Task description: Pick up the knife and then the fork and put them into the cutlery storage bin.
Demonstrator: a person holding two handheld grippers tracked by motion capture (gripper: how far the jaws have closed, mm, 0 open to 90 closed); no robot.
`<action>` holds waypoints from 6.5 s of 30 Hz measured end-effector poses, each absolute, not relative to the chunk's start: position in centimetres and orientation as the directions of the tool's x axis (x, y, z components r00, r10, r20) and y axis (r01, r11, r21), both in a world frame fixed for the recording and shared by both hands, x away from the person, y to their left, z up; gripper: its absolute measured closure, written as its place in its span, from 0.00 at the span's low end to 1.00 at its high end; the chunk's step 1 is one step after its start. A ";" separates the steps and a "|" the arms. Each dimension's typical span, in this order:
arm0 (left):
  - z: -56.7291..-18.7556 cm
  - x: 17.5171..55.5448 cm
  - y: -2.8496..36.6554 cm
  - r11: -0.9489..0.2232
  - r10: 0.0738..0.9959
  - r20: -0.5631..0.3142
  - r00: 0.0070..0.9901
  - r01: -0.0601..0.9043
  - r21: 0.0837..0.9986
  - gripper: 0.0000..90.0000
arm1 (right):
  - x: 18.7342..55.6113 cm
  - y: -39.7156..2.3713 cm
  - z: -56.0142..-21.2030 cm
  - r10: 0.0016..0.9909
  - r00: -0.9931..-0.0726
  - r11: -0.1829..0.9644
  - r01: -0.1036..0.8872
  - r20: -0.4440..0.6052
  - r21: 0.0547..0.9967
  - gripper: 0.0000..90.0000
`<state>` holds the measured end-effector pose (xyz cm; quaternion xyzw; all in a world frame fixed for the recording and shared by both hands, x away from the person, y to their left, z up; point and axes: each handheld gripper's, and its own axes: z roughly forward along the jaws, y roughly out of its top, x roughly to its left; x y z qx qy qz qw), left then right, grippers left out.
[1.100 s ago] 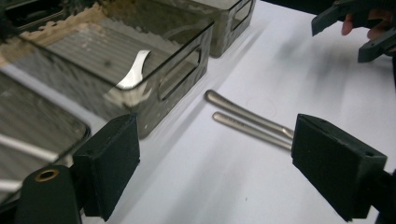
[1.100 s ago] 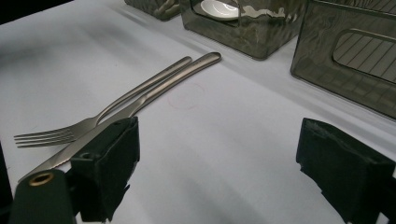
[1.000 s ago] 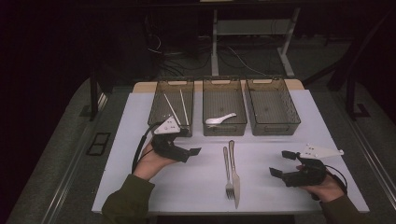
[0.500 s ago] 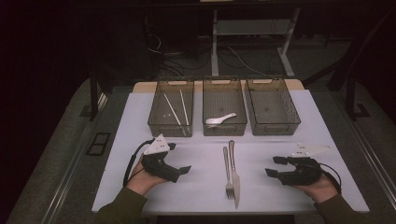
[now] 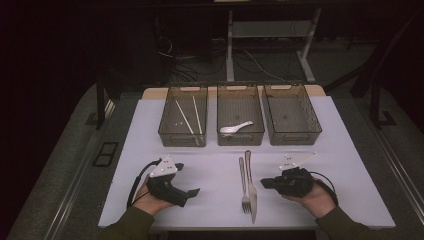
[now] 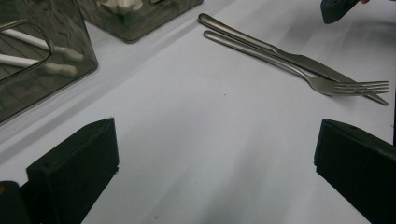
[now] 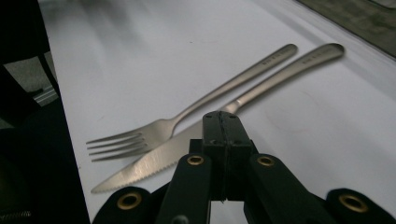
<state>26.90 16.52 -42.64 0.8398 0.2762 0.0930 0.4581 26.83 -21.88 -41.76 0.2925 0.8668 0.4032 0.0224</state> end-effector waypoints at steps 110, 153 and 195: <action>-43.1 27.2 15.7 -0.453 0.483 -0.095 0.871 0.341 0.824 0.00 | 34.2 -18.8 -41.0 0.629 -0.775 0.706 0.606 0.071 0.366 0.67; -43.2 27.2 15.5 -0.470 0.464 -0.098 0.881 0.338 0.816 0.00 | 35.9 -16.8 -42.0 0.607 -0.795 0.777 0.598 0.017 0.195 0.88; -43.1 27.2 15.5 -0.460 0.467 -0.101 0.878 0.339 0.820 0.00 | 35.1 -23.0 -37.6 0.671 -0.735 0.661 0.650 0.092 0.375 0.88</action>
